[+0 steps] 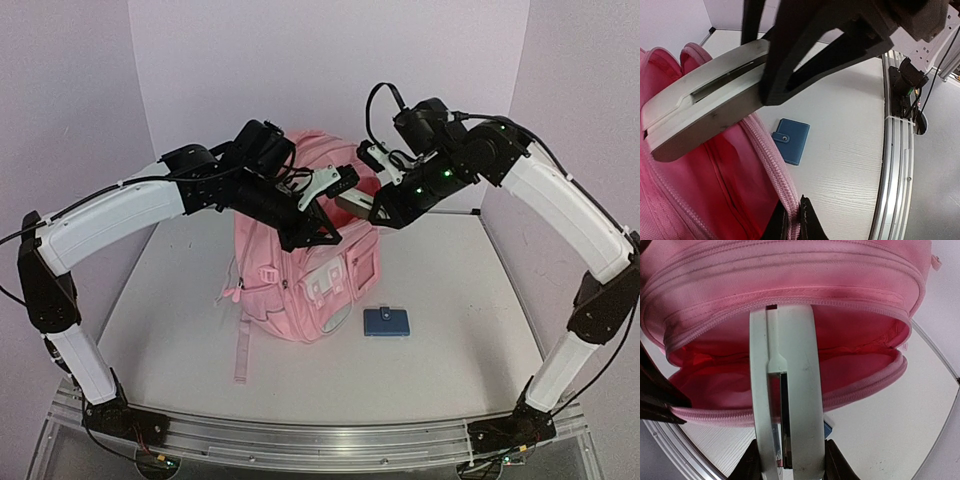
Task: Pack the student bag
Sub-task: Place the stationery in the student bag.
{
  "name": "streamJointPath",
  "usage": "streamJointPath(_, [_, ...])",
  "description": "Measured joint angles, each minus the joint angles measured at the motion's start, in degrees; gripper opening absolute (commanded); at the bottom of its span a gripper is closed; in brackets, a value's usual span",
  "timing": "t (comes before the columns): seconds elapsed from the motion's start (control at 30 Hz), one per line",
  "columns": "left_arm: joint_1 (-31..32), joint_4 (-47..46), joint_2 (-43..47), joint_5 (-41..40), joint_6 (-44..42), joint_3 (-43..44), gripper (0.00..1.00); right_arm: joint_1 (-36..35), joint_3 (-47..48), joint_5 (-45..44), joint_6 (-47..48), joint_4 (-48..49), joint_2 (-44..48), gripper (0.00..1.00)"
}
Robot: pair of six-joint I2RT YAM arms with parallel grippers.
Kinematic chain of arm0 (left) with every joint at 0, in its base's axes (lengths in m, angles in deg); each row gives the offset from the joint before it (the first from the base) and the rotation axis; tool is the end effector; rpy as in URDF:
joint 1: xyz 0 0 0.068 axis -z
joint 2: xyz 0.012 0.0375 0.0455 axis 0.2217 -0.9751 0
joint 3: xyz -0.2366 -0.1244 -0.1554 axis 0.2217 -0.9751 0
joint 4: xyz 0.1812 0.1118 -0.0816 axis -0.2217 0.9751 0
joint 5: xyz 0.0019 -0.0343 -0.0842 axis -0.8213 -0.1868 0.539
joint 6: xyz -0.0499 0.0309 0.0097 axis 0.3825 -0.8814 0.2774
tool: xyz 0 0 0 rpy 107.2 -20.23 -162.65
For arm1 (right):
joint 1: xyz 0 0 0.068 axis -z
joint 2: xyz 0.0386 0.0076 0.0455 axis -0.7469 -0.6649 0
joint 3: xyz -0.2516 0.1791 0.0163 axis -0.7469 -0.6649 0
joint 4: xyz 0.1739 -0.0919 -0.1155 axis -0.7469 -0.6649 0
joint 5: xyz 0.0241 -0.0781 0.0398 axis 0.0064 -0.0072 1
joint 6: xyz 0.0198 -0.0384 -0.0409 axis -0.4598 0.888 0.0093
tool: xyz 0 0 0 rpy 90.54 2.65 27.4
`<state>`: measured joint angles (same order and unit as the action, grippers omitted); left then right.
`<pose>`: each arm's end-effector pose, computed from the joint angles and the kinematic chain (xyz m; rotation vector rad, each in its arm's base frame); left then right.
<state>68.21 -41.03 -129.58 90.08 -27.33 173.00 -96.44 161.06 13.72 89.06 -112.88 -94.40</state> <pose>0.1914 -0.3028 0.4197 1.4679 1.7759 -0.7576 0.2133 0.2371 0.4502 -1.0121 2.1976 0.3674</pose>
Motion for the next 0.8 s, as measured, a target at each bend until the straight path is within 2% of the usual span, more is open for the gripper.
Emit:
streamJointPath(0.07, [0.0, 0.0, 0.0, 0.7, -0.9, -0.1, 0.00, 0.0, 3.2, 0.1, 0.5, -1.0, -2.3, 0.00])
streamJointPath(0.27, [-0.3, 0.1, 0.0, 1.7, -2.2, -0.1, 0.00, 0.0, 12.8, 0.0, 2.7, -4.7, -8.8, 0.20])
streamJointPath(0.43, [-0.3, 0.0, 0.0, 2.1, -2.2, -0.1, 0.00, 0.1, 14.1, 0.0, 4.6, -4.9, -9.6, 0.27])
streamJointPath(0.6, [-0.3, -0.6, 0.3, 2.4, -2.2, -0.7, 0.00, 0.2, 14.1, 0.0, 6.5, -4.3, -9.6, 0.18])
streamJointPath(0.8, [-0.3, -1.1, 0.8, 2.5, -2.2, -1.3, 0.00, 0.2, 14.4, 0.0, 7.7, -4.9, -9.6, 0.17])
